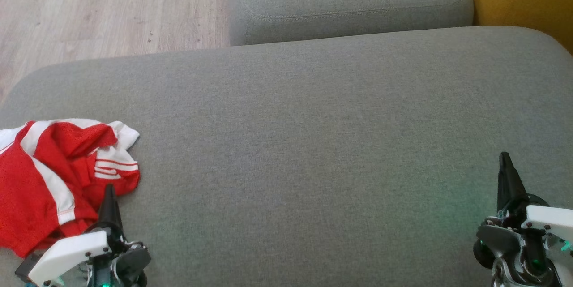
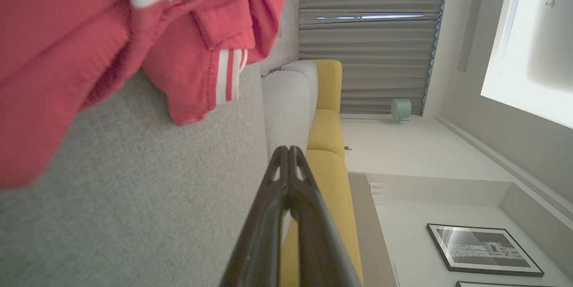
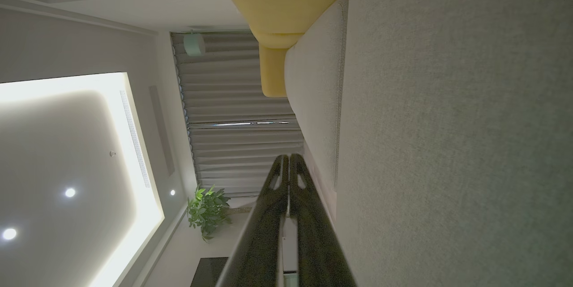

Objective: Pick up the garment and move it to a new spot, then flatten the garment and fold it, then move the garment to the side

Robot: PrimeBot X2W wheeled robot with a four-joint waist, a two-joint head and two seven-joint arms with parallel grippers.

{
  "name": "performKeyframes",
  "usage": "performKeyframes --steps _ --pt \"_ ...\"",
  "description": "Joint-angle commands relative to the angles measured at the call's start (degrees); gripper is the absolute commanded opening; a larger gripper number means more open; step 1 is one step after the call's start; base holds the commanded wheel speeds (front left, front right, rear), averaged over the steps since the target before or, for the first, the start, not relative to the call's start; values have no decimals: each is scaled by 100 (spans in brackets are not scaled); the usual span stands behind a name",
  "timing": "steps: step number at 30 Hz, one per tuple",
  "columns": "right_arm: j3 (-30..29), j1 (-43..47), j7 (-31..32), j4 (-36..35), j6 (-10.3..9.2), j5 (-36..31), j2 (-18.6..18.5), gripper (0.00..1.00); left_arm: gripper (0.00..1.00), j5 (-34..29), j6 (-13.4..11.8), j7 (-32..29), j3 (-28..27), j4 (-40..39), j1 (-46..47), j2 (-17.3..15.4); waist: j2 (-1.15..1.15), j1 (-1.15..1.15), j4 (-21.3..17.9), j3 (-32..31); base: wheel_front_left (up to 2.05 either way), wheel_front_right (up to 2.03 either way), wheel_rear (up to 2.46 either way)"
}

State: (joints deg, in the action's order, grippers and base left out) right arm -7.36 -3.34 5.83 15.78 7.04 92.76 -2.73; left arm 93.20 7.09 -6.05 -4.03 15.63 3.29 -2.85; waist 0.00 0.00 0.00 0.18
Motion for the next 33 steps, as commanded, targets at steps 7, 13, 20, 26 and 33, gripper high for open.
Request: performKeyframes --steps 7,13,20,26,33 --pt "113 -282 42 -177 45 -36 -39 0 0 -86 40 -27 -228 -159 288 -22 0 0 0 0 0 0 0" --pt "110 -282 45 -177 45 -38 -37 0 0 -88 40 -29 -230 -159 288 -20 0 0 0 0 0 0 0" --pt "106 -282 48 -177 45 -42 -34 0 0 -91 40 -31 -233 -159 289 -18 0 0 0 0 0 0 0" --pt "103 -283 50 -177 45 -44 -32 0 0 -93 40 -33 -236 -159 289 -16 0 0 0 0 0 0 0" --pt "101 -283 52 -177 45 -46 -31 0 0 -94 40 -34 -238 -159 289 -15 0 0 0 0 0 0 0"
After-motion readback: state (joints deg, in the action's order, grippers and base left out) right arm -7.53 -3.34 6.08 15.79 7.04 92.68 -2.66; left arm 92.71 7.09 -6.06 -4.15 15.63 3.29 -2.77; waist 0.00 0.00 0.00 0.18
